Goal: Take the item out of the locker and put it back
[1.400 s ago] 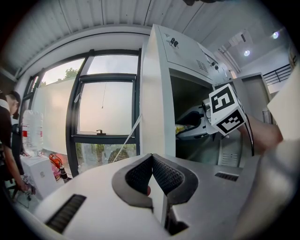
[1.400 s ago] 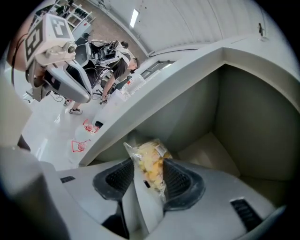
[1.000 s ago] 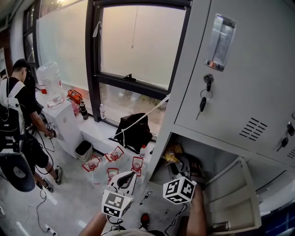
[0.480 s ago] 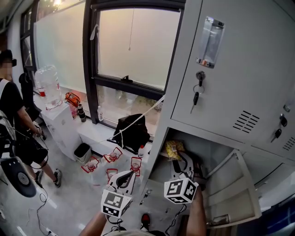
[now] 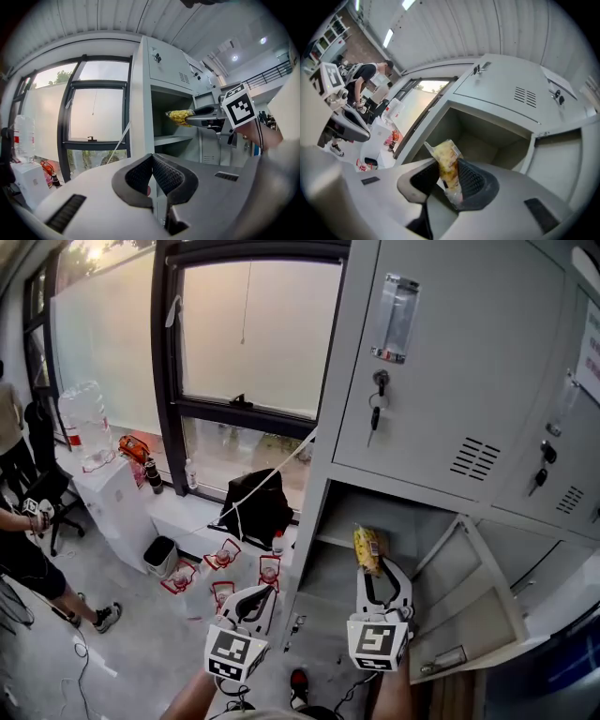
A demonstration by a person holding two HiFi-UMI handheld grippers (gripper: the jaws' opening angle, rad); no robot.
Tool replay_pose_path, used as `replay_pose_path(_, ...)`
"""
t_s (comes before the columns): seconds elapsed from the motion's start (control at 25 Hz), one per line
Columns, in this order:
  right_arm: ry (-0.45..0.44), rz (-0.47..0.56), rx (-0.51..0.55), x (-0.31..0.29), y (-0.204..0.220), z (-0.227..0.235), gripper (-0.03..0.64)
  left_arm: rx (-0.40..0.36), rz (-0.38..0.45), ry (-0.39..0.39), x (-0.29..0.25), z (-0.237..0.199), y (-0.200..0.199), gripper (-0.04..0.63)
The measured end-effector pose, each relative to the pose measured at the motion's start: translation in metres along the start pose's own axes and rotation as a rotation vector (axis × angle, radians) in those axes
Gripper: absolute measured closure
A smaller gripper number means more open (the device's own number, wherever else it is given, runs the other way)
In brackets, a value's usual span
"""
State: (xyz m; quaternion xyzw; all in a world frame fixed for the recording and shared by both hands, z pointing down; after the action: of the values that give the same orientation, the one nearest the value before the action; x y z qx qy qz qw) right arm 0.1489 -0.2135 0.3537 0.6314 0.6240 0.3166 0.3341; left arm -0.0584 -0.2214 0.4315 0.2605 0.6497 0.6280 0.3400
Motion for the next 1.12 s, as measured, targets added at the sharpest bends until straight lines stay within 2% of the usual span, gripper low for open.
replay_pose_path(0.12, 0.015, 0.022, -0.138, 0.024, 0.006, -0.001, 0.489, -0.008, 0.001, 0.028, 0.007, 0.007, 0.0, 0.574)
replay_pose_path(0.28, 0.045, 0.011, -0.236, 0.058, 0.015, -0.007, 0.489, -0.011, 0.0, 0.065, 0.015, 0.017, -0.001, 0.574)
replay_pose_path(0.6, 0.073, 0.008, -0.355, 0.117, 0.037, -0.028, 0.489, -0.018, -0.008, 0.128, 0.027, 0.038, 0.004, 0.574)
replay_pose_path(0.72, 0.094, -0.016, -0.405, 0.138, 0.049, -0.037, 0.489, -0.021, -0.017, 0.145, 0.031, 0.046, 0.008, 0.574)
replay_pose_path(1.12, 0.081, -0.106, -0.521, 0.177, 0.084, -0.072, 0.489, -0.016, -0.058, 0.178, 0.047, 0.063, 0.026, 0.574)
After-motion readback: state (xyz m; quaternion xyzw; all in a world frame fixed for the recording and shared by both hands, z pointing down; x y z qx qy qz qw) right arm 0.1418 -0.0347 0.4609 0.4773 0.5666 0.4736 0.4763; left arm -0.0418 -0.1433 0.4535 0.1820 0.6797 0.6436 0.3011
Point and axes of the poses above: the fingertips, and each gripper's own axes: x backward along the fingers, z to its right, y out of its underside, the point moved 5 cm from there along x, backward along the fingers, and after that the axes turned 2 degrees about x, right-handed, at the moved point
